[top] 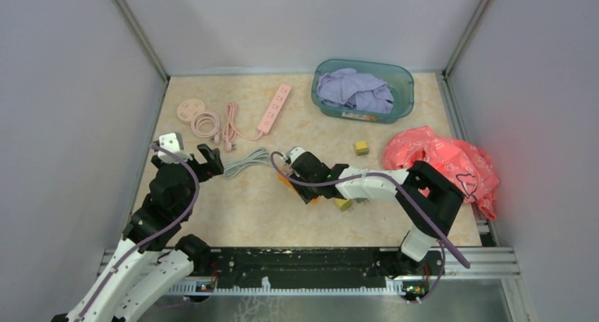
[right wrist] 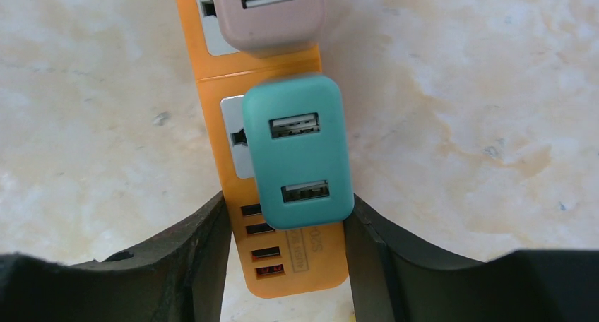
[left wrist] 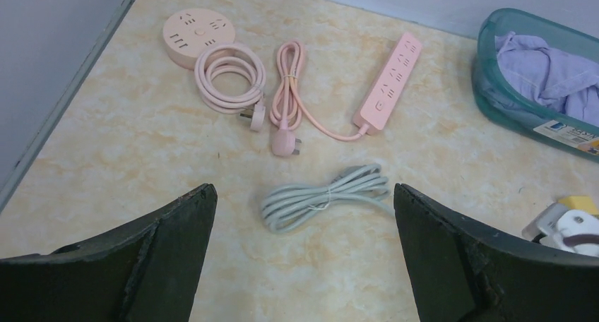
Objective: Insert the plug
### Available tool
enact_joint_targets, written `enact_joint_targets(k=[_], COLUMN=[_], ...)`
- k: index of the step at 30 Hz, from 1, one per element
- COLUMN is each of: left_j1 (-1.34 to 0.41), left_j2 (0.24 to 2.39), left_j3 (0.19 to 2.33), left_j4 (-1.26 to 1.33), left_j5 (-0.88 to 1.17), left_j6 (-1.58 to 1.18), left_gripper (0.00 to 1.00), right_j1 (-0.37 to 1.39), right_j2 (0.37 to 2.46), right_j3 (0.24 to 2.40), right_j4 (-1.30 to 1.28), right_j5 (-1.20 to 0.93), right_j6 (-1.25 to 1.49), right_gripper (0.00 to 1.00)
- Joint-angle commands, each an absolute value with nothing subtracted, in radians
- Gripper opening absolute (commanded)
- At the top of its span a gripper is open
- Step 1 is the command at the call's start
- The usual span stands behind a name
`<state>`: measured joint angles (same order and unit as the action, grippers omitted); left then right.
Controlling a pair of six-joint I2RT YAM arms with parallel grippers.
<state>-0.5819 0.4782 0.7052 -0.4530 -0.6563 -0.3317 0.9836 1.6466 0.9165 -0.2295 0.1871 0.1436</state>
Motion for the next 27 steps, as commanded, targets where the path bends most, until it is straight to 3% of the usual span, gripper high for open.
enact_joint_targets(k=[1,12,22,27], left_j1=[-0.570,-0.479,-0.400,-0.360], left_j2=[0.480,0.533,0.627,0.682], left_j3=[0.702,0.701,0.709,0.716], left_j4=[-0.418,-0.395,-0.389,-0.384], left_j5=[-0.664,-0.551,-0.460,-0.437], left_j6=[-0.286,-0.276,-0.273,-0.271], left_gripper=[1.00,1.00,1.00,1.00], right_j1=[0.899,0.680,0.609,0.609], right_j2=[1.592,1.550,1.678,1.644], right_j3=[0.919,0.896,0.984,0.951], right_j4=[-0.236,-0.203,-0.089,-0.018], right_j5=[0.303,0.350,0.320,0.257], right_j6=[0.207,0.211,0.186,0.169], right_gripper=[0.40,0.36,0.36,0.50])
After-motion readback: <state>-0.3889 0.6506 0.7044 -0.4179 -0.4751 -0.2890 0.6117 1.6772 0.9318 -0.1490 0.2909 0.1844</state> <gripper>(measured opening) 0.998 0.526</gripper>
